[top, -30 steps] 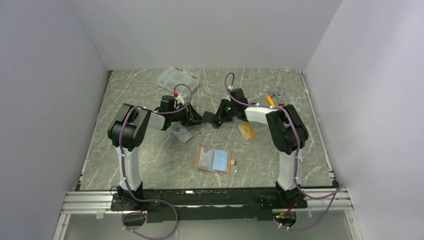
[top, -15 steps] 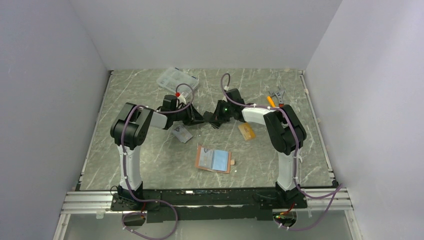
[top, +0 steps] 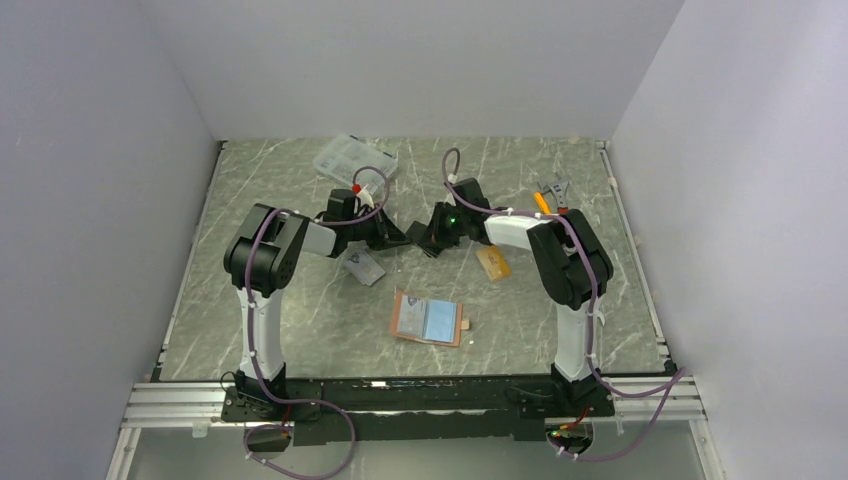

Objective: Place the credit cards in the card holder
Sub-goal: Pick up the credit card from the center of the board.

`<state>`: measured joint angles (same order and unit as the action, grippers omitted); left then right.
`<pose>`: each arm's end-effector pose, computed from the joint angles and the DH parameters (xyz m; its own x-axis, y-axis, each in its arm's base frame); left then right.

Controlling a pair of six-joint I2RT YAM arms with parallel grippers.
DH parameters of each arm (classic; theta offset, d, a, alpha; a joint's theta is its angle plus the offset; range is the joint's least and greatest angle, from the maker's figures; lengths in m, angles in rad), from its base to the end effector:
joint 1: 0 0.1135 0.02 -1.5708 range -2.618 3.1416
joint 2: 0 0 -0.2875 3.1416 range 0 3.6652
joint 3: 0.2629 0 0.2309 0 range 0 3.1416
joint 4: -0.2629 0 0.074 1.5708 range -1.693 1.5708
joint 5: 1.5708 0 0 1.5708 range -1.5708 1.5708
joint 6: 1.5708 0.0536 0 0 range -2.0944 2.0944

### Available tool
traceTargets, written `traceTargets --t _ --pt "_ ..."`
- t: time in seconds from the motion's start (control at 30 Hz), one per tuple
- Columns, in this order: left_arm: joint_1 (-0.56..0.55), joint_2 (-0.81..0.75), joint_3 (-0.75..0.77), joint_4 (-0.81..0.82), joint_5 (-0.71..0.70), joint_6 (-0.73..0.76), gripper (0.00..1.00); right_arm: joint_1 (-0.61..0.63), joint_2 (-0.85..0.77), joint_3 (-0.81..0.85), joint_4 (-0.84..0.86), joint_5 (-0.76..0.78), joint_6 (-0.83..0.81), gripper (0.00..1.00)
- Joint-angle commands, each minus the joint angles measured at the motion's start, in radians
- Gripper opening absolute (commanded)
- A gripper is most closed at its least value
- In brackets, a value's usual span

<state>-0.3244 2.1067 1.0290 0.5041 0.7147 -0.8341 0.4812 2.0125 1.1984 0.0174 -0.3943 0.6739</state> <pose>0.3882 -0.1676 0.1306 -0.9104 -0.2841 -0.3009 0.1313 0.4912 -0.8611 0.3680 0.2154 0.1642 -0.9105 0.1746 -0.3748 -0.1244 0.7489 0.6509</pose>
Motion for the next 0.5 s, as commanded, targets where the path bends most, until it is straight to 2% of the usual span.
traceTargets --t 0.0,0.1,0.27,0.47 --pt "-0.007 -0.006 0.015 0.011 0.018 -0.003 0.05 -0.011 -0.029 -0.016 0.047 -0.061 0.005 0.1" --pt "-0.005 -0.012 0.016 0.009 0.028 -0.009 0.01 -0.032 -0.063 -0.041 0.101 -0.123 0.027 0.16" --pt "-0.003 -0.051 -0.01 -0.003 0.056 -0.014 0.01 -0.088 -0.116 -0.044 0.132 -0.191 0.031 0.26" --pt "0.012 -0.101 -0.054 -0.019 0.093 -0.013 0.01 -0.134 -0.147 -0.037 0.129 -0.228 0.022 0.32"
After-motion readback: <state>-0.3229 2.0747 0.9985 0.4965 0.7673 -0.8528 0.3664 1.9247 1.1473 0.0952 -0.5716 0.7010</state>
